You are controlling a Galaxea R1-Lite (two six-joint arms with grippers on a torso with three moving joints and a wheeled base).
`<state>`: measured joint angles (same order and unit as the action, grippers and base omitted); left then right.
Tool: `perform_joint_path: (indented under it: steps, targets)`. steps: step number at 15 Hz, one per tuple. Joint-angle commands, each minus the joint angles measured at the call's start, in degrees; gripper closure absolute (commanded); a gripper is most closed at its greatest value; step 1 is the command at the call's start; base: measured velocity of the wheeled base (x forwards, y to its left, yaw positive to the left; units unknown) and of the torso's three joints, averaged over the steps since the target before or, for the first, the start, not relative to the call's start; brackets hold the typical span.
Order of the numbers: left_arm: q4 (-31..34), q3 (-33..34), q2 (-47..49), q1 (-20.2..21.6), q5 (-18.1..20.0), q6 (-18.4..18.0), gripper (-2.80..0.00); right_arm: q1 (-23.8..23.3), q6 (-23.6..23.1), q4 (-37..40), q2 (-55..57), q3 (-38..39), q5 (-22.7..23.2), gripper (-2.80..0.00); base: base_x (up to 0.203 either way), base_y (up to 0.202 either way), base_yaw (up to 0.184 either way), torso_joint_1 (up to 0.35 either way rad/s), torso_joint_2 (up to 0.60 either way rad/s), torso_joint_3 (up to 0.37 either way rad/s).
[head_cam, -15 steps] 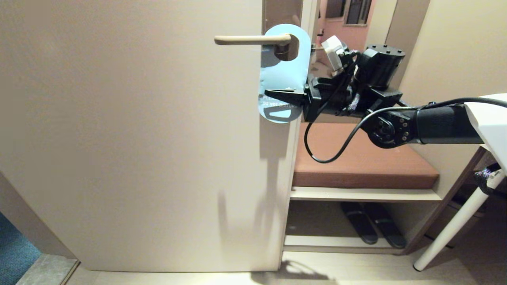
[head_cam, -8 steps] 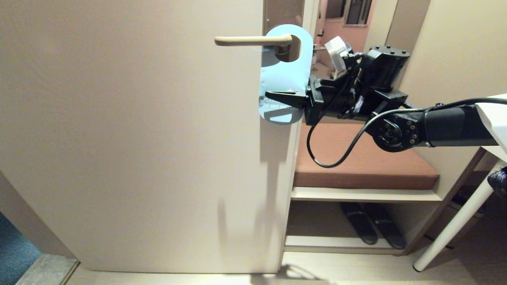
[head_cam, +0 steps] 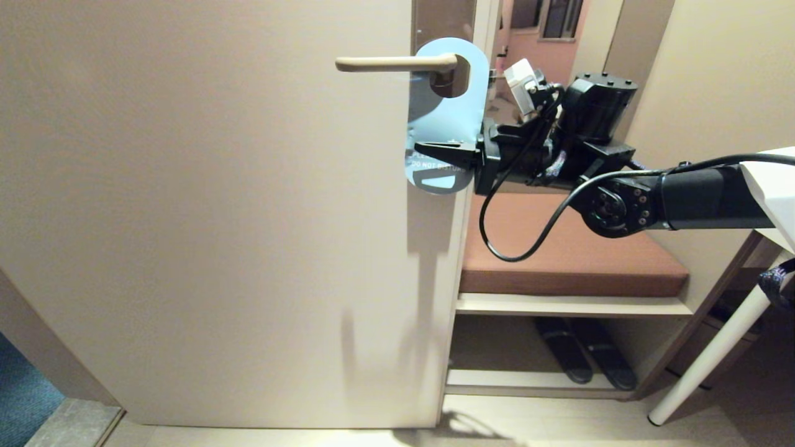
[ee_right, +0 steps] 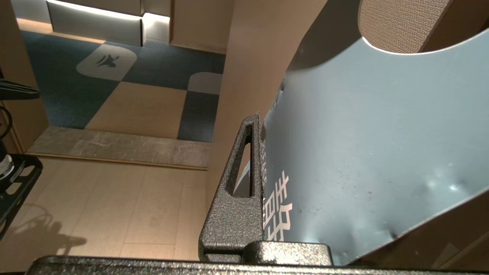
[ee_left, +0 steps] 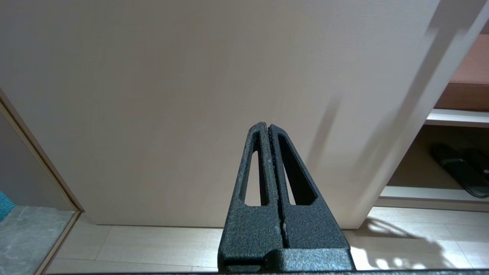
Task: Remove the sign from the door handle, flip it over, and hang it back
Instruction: Take down the sign
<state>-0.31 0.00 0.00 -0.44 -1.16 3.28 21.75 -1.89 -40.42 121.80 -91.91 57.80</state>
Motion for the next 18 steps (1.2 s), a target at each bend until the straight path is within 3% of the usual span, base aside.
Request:
perform_joint_path:
  steps: [1, 18]
  targets:
    - [-0.04, 0.0, 0.0, 0.0, -0.07, 0.06, 0.0, 0.05, -0.04, -0.36, 0.37, -0.2, 0.12, 0.0, 0.0, 0.0, 0.0, 0.0, 0.0, 0.0]
    - [-0.04, 0.0, 0.0, 0.0, -0.07, 0.06, 0.0, 0.13, -0.12, 3.15, 1.42, -5.9, -2.04, 0.0, 0.0, 0.0, 0.0, 0.0, 0.0, 0.0]
